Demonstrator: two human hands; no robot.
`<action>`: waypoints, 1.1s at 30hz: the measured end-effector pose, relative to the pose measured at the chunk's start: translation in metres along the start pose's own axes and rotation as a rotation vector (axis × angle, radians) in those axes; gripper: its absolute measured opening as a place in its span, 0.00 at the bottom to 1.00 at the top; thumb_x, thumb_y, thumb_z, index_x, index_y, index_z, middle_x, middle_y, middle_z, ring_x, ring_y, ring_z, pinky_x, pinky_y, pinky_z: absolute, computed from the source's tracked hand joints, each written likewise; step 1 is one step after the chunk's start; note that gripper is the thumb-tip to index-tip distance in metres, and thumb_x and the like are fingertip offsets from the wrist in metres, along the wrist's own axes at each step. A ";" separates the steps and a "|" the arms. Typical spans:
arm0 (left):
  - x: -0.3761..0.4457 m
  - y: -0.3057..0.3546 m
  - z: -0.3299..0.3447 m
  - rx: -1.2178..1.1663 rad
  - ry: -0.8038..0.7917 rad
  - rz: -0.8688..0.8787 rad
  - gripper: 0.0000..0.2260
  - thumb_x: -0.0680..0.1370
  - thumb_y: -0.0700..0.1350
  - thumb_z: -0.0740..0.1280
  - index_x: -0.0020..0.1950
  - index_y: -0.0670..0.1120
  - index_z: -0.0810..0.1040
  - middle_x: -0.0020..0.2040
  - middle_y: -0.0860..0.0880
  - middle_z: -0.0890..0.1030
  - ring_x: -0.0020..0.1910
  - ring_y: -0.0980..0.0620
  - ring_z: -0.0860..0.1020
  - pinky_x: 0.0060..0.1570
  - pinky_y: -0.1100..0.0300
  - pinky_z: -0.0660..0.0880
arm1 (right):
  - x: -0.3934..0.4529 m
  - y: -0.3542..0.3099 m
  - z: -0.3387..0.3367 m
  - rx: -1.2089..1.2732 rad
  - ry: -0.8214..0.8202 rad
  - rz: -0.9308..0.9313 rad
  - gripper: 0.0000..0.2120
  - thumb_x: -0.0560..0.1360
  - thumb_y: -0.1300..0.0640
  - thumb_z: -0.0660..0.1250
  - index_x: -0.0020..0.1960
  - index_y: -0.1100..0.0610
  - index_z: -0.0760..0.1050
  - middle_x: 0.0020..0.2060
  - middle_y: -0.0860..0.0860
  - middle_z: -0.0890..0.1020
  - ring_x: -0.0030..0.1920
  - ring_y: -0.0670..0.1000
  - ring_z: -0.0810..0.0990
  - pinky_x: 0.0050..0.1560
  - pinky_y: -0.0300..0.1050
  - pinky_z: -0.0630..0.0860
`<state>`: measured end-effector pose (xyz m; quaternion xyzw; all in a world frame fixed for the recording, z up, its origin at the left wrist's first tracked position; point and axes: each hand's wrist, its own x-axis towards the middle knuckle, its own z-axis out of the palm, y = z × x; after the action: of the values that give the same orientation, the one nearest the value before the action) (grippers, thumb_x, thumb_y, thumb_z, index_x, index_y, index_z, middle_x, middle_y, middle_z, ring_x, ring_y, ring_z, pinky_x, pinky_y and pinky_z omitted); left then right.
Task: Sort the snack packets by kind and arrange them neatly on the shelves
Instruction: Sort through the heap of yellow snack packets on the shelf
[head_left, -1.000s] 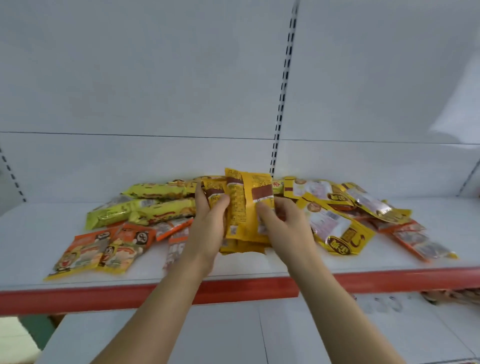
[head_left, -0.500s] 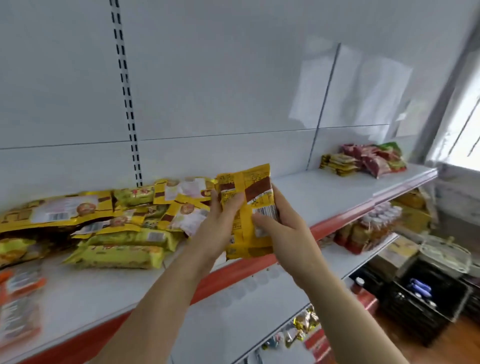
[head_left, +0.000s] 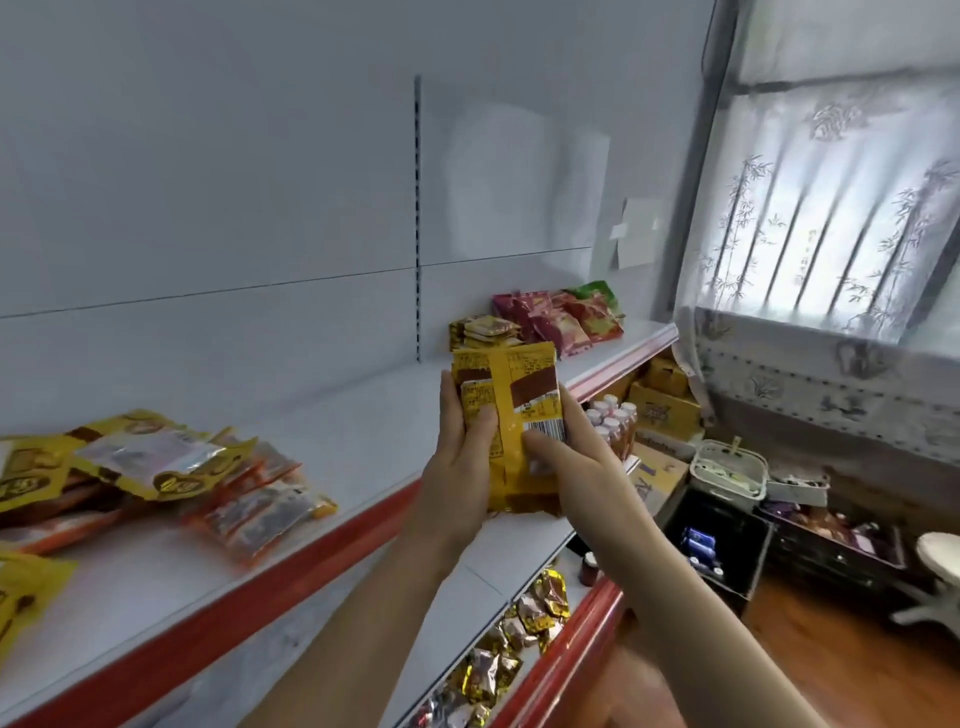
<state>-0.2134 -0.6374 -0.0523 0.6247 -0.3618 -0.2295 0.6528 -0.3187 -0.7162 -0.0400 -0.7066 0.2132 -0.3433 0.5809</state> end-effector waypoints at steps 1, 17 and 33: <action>0.013 -0.004 0.015 0.013 -0.001 -0.010 0.26 0.86 0.60 0.53 0.81 0.71 0.43 0.77 0.53 0.70 0.69 0.46 0.77 0.66 0.44 0.78 | 0.012 0.005 -0.015 -0.017 -0.006 0.013 0.23 0.83 0.55 0.61 0.74 0.36 0.63 0.54 0.43 0.85 0.51 0.50 0.85 0.54 0.54 0.83; 0.267 -0.058 0.103 0.526 0.087 -0.195 0.30 0.87 0.60 0.48 0.86 0.52 0.43 0.66 0.37 0.80 0.61 0.39 0.80 0.62 0.44 0.76 | 0.260 0.081 -0.116 -0.062 -0.112 0.142 0.11 0.81 0.57 0.59 0.55 0.45 0.77 0.51 0.64 0.82 0.41 0.58 0.80 0.49 0.66 0.80; 0.372 -0.091 0.137 0.624 0.489 -0.446 0.21 0.84 0.59 0.58 0.53 0.42 0.80 0.46 0.45 0.82 0.48 0.44 0.81 0.43 0.51 0.74 | 0.430 0.136 -0.154 -0.431 -0.560 0.174 0.06 0.76 0.56 0.60 0.44 0.56 0.73 0.38 0.52 0.76 0.39 0.52 0.73 0.42 0.49 0.68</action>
<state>-0.0675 -1.0165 -0.0780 0.8900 -0.1058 -0.0902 0.4342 -0.1285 -1.1535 -0.0559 -0.8586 0.1724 -0.0329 0.4816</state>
